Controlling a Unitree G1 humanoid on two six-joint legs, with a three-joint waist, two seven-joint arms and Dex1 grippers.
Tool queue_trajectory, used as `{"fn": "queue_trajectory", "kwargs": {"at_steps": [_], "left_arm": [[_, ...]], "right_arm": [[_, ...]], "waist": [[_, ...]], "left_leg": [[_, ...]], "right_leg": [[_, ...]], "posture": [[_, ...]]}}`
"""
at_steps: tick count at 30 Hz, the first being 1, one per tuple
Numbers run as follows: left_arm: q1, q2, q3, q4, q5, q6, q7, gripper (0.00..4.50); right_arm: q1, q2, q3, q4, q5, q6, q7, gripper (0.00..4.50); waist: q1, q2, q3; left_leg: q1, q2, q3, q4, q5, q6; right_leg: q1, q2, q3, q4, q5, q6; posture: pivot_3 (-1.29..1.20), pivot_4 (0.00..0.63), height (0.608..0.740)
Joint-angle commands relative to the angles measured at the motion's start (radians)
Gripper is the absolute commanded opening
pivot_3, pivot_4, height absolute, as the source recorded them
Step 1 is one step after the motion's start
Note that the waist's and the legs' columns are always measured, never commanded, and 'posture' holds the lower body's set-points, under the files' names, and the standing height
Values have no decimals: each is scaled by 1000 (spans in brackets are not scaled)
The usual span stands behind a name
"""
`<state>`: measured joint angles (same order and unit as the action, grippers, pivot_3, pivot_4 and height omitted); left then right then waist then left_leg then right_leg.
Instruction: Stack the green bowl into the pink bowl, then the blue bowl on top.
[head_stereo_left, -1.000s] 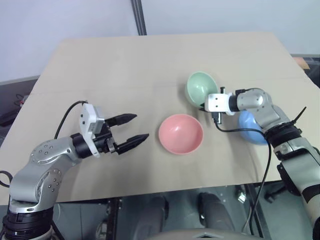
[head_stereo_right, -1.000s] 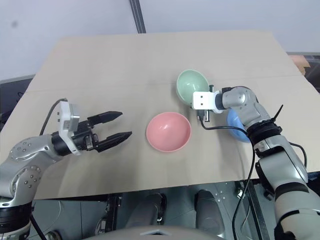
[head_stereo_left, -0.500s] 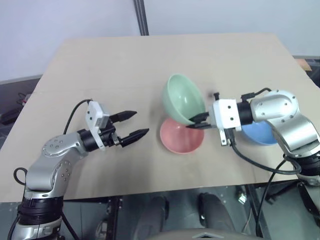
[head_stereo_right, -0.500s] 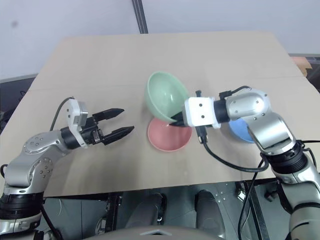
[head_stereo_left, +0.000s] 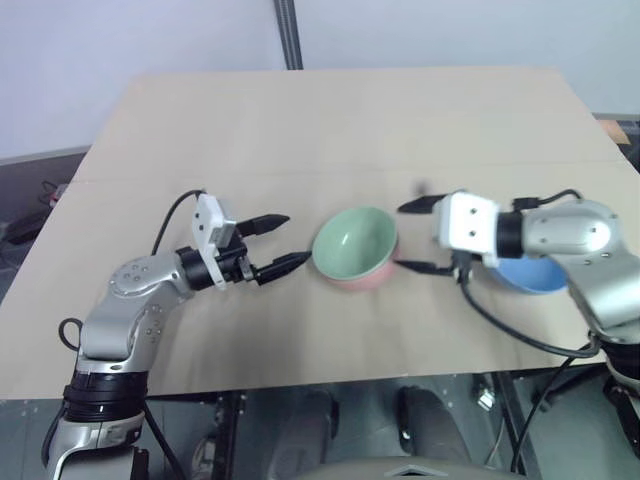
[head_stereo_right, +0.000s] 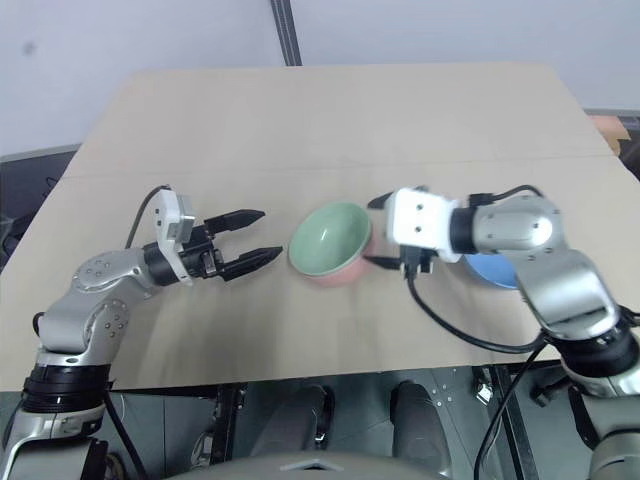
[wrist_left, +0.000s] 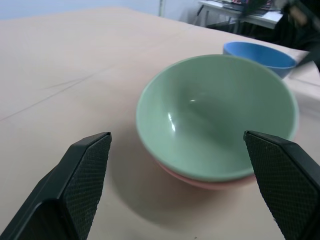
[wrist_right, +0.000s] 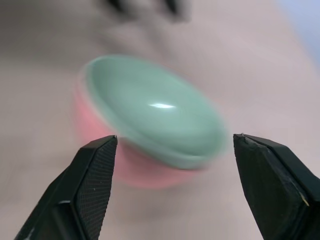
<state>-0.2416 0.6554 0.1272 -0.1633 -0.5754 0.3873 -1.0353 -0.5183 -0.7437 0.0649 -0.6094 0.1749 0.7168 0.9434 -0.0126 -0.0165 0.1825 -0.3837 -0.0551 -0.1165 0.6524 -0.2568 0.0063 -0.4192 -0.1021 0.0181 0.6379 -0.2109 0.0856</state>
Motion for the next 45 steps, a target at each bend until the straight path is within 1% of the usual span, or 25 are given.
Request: {"fn": "queue_trajectory", "kwargs": {"at_steps": [1, 2, 4, 6, 9, 11, 14, 15, 17, 19, 21, 26, 28, 30, 32, 34, 38, 41, 45], "left_arm": [[-14, 3, -7, -5, 1, -38, -41, 4500], [-17, 1, -10, 0, 2, -42, -46, 4500], [-27, 0, -20, 11, 7, -50, -58, 4500], [-33, -1, -23, 21, 10, -56, -67, 4500], [-49, -3, -21, 26, -1, -48, -79, 4500], [-48, 2, -20, 16, -18, -44, -107, 4500], [-37, 20, -6, 1, -50, -52, -177, 4500], [-36, 29, 3, -3, -69, -38, -198, 4500], [-36, 45, 10, -4, -87, -27, -232, 4500], [-34, 55, 10, -3, -94, -27, -251, 4500], [-30, 69, 17, -11, -114, -16, -269, 4500], [-14, 77, 33, -30, -143, -4, -275, 4500], [-5, 75, 42, -33, -154, 1, -267, 4500], [0, 70, 49, -37, -161, 4, -254, 4500], [5, 67, 53, -44, -165, 8, -244, 4500], [10, 65, 55, -51, -163, 9, -236, 4500], [15, 62, 65, -58, -167, 15, -213, 4500], [18, 61, 70, -59, -169, 16, -203, 4500], [15, 58, 69, -60, -173, 16, -191, 4500]], "right_arm": [[88, -19, -102, -110, -81, 180, -175, 3958], [134, -42, -106, -135, -125, 206, -217, 3958], [219, -26, -148, -191, -114, 358, -263, 3958], [259, -4, -165, -229, -97, 457, -298, 3958], [327, 63, -158, -257, -85, 568, -360, 3958], [337, 104, -150, -247, -78, 601, -393, 3958], [334, 139, -137, -215, -66, 615, -422, 3198], [333, 144, -134, -204, -64, 613, -429, 2654], [334, 140, -127, -188, -60, 603, -439, 1912], [335, 134, -124, -182, -54, 595, -446, 1032], [330, 123, -124, -169, -49, 584, -452, 57], [319, 73, -123, -147, -47, 514, -454, 57], [290, 55, -126, -154, -33, 428, -426, 57], [248, 74, -137, -183, 23, 338, -376, 57], [200, 114, -139, -211, 87, 209, -322, 57], [156, 167, -153, -221, 202, 184, -260, 57], [113, 164, -83, -253, 294, 181, -200, 57], [120, 161, -27, -249, 348, 183, -171, 57], [117, 127, 55, -163, 332, 110, -113, 57]], "waist": [[2, 0, 0], [4, 0, 0], [8, 0, 0], [4, 0, 0], [0, 0, 0], [-1, 0, 0], [-2, 0, 0], [-1, 0, 0], [-1, 0, 0], [-1, 0, 0], [-1, 0, 0], [-2, 0, 0], [-3, 0, 0], [-5, 0, 0], [-7, 0, 0], [-6, 0, 0], [0, 0, 0], [-1, 0, 0], [-2, 0, 0]], "left_leg": [[0, 0, 0, 0, 0, 0], [0, 0, 1, 0, 0, 0], [-1, -1, 2, 0, 0, 0], [-1, -1, 2, 0, 0, 0], [0, 0, 3, 0, 0, 0], [1, 0, 3, 0, 0, 0], [1, 0, 4, 0, 0, 0], [1, 0, 4, 0, 0, 0], [0, 0, 3, 0, 0, 0], [0, 0, 3, 0, 0, 0], [0, 0, 3, 0, 0, 0], [1, 0, 3, 0, 0, 1], [1, 0, 3, 0, 0, 0], [1, 0, 3, 0, 0, 1], [1, 2, 4, 0, 0, 1], [1, 4, 3, 0, 0, 0], [1, 4, 1, 0, 0, 0], [0, 4, 1, 0, 0, 0], [1, 3, 2, -1, 0, 0]], "right_leg": [[0, 0, 0, 0, 0, 0], [0, 0, -1, 0, 0, 0], [0, -1, -2, 0, 0, 0], [0, -1, -1, 0, 0, 0], [0, -1, -1, 0, 0, 0], [1, 0, -1, 0, 0, 0], [1, 0, 0, 0, 0, 0], [1, 0, 0, 0, 0, 0], [1, 0, -1, 0, 0, 0], [1, 0, -1, 0, 0, 0], [1, 0, -1, 0, 0, 0], [2, 0, -1, 0, 0, 0], [2, 0, -1, -1, 0, 0], [2, 0, -1, -1, 0, 0], [2, 1, -1, -1, 0, 0], [2, 3, -1, -1, 0, 0], [3, 3, -2, -2, 0, 0], [3, 2, -3, -4, 0, 0], [3, 2, -2, -4, 0, 0]], "posture": [[0, 150, 740], [0, 150, 740], [0, 150, 740], [0, 150, 740], [0, 150, 740], [0, 150, 740], [0, 150, 740], [0, 150, 740], [0, 150, 740], [0, 150, 740], [0, 150, 740], [0, 150, 740], [0, 150, 740], [0, 150, 740], [0, 150, 740], [0, 150, 740], [0, 150, 740], [0, 150, 740], [0, 150, 740]]}}
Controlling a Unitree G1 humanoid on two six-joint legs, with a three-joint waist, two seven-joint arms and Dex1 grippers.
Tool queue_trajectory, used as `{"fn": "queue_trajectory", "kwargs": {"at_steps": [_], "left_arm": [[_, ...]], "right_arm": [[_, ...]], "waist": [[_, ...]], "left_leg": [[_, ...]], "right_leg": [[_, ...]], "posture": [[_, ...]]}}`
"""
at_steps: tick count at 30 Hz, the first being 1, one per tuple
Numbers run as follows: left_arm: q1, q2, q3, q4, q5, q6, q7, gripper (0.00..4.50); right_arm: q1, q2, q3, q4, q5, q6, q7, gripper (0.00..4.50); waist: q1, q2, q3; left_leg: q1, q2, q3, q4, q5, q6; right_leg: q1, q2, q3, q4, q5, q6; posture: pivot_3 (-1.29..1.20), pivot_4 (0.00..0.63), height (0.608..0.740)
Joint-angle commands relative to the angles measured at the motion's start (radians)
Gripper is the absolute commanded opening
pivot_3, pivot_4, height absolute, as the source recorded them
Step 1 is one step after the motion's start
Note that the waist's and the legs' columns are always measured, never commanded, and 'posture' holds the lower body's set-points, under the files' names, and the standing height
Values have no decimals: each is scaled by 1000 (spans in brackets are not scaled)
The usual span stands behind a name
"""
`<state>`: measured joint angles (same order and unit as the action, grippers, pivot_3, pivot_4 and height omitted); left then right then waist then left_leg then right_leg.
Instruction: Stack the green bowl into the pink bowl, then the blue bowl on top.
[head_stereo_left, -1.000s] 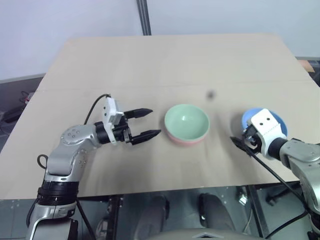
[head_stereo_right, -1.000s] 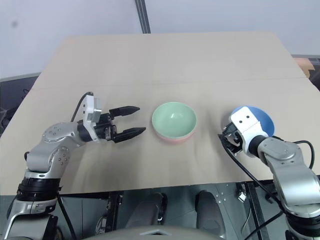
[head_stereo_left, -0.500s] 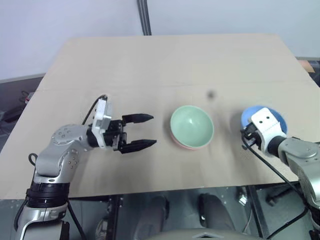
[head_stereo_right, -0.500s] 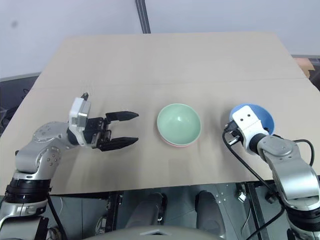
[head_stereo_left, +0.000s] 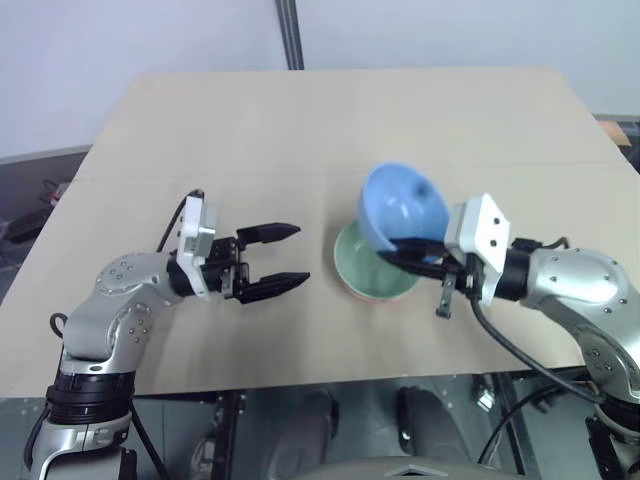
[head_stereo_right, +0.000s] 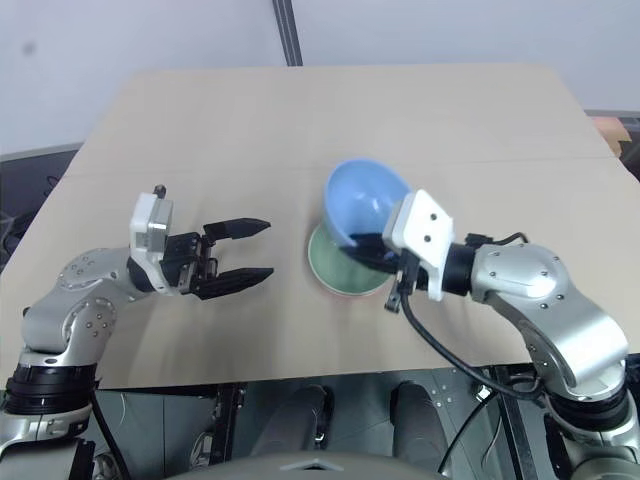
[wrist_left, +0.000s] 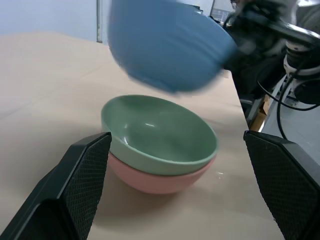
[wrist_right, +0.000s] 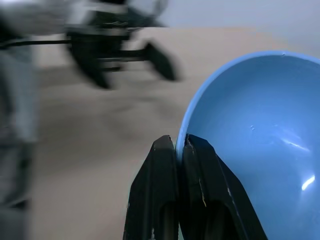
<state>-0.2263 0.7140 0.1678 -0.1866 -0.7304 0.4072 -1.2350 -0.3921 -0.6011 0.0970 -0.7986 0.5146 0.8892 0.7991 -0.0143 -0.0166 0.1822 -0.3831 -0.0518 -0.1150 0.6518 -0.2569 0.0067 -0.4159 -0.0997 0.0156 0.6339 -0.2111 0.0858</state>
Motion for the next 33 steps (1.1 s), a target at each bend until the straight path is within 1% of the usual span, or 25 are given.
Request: {"fn": "queue_trajectory", "kwargs": {"at_steps": [1, 2, 3, 4, 6, 9, 12, 15, 18, 20, 23, 25, 26, 27, 29, 33], "left_arm": [[-2, -1, 27, -37, -19, -3, 11, 4500], [-3, -2, 26, -37, -20, -3, 12, 4500], [-4, -2, 25, -39, -22, -2, 13, 4500], [-5, -1, 25, -38, -23, -1, 13, 4500], [-7, 2, 27, -34, -26, -1, 10, 4500], [-4, 3, 30, -38, -31, 2, 16, 4500], [11, -12, 37, -52, -32, 7, 59, 4500], [27, -53, 37, -80, -22, 10, 147, 4500], [24, -107, 23, -92, 32, -21, 245, 4500], [15, -130, 18, -93, 36, -13, 277, 4500], [11, -148, 6, -84, 104, -32, 350, 4500], [25, -174, 22, -78, 141, -61, 410, 4500], [37, -175, 31, -77, 138, -59, 411, 4500], [53, -164, 38, -75, 127, -65, 378, 4500], [81, -128, 42, -61, 152, -94, 332, 4500], [124, -66, 54, -14, 203, -141, 287, 4500]], "right_arm": [[-21, -19, 43, 51, -16, -83, 43, 57], [-36, -9, 57, 72, -6, -91, 52, 729], [-46, -3, 67, 85, 4, -98, 59, 917], [-56, -2, 79, 94, 4, -106, 66, 1309], [-71, 0, 91, 103, -13, -131, 58, 2276], [-62, 3, 37, 83, -14, -136, -2, 3656], [-9, 17, -66, 35, 19, -114, -85, 3656], [67, 26, -165, -10, 26, -109, -166, 3656], [158, 8, -245, -17, 31, -138, -175, 3656], [202, 1, -286, -13, 44, -150, -173, 3656], [312, -12, -375, 0, 39, -190, -161, 4440], [399, -35, -415, 8, 2, -242, -143, 4480], [431, -43, -434, 11, 0, -257, -135, 4480], [467, -52, -462, 17, 1, -274, -120, 4480], [531, -73, -517, 34, -15, -313, -93, 4480], [624, -104, -628, 62, 5, -348, -42, 4480]], "waist": [[0, 0, 0], [0, 0, 0], [-1, 0, 0], [-2, 0, 0], [-1, 0, 0], [0, 0, 0], [4, 0, 0], [3, 0, 0], [6, 0, 0], [3, 0, 0], [5, 0, 0], [5, 0, 0], [5, 0, 0], [2, 0, 0], [0, 0, 0], [2, 0, -1]], "left_leg": [[0, 0, 0, 0, 0, 0], [0, 0, 0, 0, 0, 0], [0, 0, 1, 0, 0, 0], [0, 0, 1, 0, 0, 0], [1, 0, 0, 0, 0, 0], [0, 0, 0, 0, 0, 0], [-1, 0, 0, 0, 0, 0], [-1, 0, -2, 0, 0, 0], [-1, 0, -1, -1, 0, 0], [-1, -1, 0, 0, 0, 0], [1, 0, 1, -1, 0, 0], [1, 0, 0, -1, 0, 0], [1, -1, 1, -1, 0, 0], [1, -1, 1, 0, 0, 0], [1, 0, 3, -1, 0, 0], [2, 1, 3, -1, 0, 0]], "right_leg": [[0, 0, 0, 0, 0, 0], [0, 0, 0, 0, 0, 0], [0, 0, 0, 0, 0, 0], [0, 0, 0, 0, 0, 0], [0, 1, 0, 0, 0, 0], [0, 1, 0, 0, 0, 0], [0, 0, 0, -1, 0, 0], [0, 0, 0, -2, 0, 0], [0, 0, 0, -2, 0, 0], [0, 0, 0, -2, 0, 0], [1, 0, 1, -1, 0, 0], [1, 1, 0, -1, 0, 0], [1, 1, 1, -1, 0, 0], [1, 0, 1, -1, 0, 0], [1, 0, 2, -1, 0, 0], [2, 2, 2, -1, 0, 0]], "posture": [[0, 150, 740], [0, 150, 740], [0, 150, 740], [0, 150, 740], [0, 150, 740], [0, 150, 740], [0, 150, 740], [0, 150, 740], [0, 150, 740], [0, 150, 740], [0, 150, 740], [0, 150, 740], [0, 150, 740], [0, 150, 740], [0, 150, 740], [0, 150, 740]]}}
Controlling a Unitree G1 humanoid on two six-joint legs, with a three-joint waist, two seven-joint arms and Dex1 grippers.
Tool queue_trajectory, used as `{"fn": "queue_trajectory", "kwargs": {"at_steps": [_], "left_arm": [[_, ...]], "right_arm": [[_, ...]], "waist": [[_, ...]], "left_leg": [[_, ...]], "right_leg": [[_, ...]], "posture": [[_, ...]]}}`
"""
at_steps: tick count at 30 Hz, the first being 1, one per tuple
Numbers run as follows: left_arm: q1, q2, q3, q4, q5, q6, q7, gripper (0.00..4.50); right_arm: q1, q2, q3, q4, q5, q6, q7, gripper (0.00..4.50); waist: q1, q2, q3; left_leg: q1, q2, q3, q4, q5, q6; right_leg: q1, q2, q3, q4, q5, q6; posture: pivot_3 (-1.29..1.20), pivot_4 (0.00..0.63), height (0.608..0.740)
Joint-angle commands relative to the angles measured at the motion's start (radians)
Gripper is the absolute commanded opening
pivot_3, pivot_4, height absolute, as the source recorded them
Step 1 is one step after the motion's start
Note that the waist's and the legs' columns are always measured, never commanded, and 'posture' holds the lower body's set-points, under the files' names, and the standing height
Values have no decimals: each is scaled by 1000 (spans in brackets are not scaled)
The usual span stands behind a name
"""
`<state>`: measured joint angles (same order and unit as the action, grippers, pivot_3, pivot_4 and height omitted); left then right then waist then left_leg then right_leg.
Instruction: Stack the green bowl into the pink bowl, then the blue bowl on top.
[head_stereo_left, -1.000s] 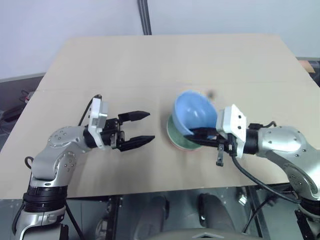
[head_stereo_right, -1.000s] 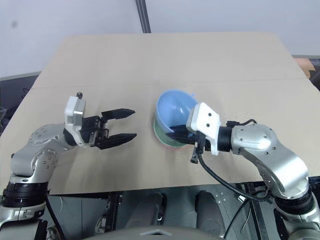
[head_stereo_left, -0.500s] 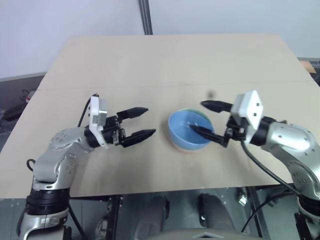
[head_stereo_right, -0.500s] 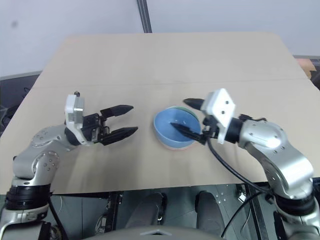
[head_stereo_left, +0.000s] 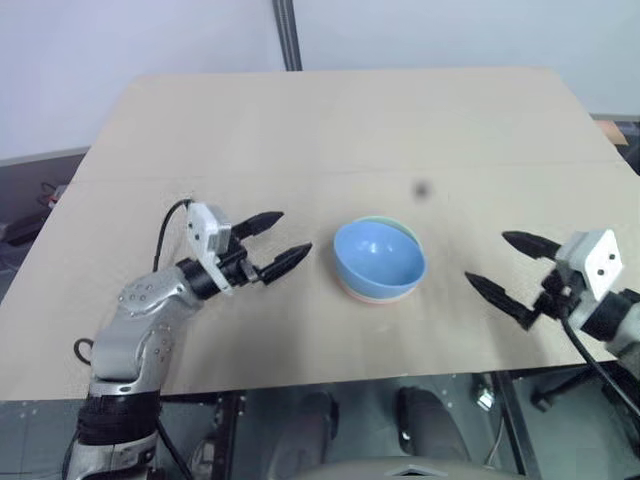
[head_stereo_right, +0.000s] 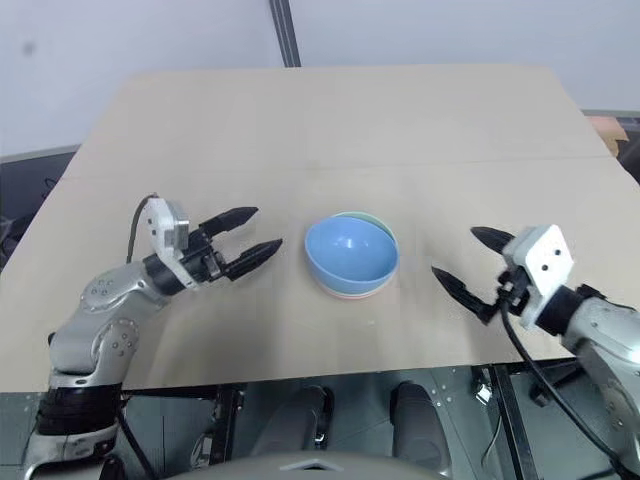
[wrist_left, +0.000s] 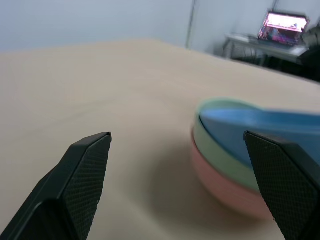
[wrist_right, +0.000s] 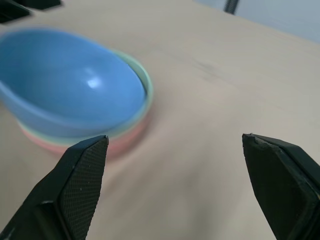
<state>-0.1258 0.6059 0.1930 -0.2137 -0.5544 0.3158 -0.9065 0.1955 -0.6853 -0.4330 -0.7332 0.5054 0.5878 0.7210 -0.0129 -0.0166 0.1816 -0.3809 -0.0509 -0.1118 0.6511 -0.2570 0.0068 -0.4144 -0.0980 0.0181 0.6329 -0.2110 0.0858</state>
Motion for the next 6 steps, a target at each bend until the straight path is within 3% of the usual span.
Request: {"fn": "queue_trajectory", "kwargs": {"at_steps": [1, 6], "left_arm": [[36, 56, 33, 8, 17, -39, -54, 4500], [96, 85, 39, -31, -12, -21, -88, 4500]], "right_arm": [[56, -28, -117, 2, 18, -55, 51, 4480], [84, -39, -139, 9, 36, -64, 67, 4480]], "waist": [[1, 0, 0], [0, 0, 0]], "left_leg": [[0, 0, 0, 0, 0, 0], [1, 1, 0, 0, 0, 0]], "right_leg": [[0, 0, 0, 0, 0, 0], [1, 0, 0, -1, 0, 0]], "posture": [[0, 150, 740], [0, 150, 740]]}}
